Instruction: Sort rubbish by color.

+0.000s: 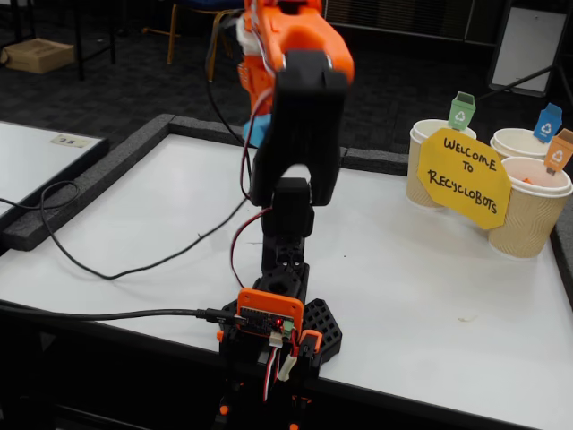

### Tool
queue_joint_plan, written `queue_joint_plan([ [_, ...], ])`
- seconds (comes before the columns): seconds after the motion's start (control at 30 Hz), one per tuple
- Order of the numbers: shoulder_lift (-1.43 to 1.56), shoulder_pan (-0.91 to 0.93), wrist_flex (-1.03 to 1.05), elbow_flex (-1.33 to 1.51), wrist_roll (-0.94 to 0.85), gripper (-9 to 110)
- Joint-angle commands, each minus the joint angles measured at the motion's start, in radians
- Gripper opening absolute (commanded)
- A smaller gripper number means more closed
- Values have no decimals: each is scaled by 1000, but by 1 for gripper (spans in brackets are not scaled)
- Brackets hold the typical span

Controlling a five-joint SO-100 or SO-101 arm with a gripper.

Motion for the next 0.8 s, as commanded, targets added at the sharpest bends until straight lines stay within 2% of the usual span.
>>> queue_joint_plan([
  [0.0, 802, 78, -51, 161, 18, 0],
  [0.53, 1135, 380, -262, 571, 31, 0],
  [0.77, 1150, 517, -344, 649, 67, 0],
])
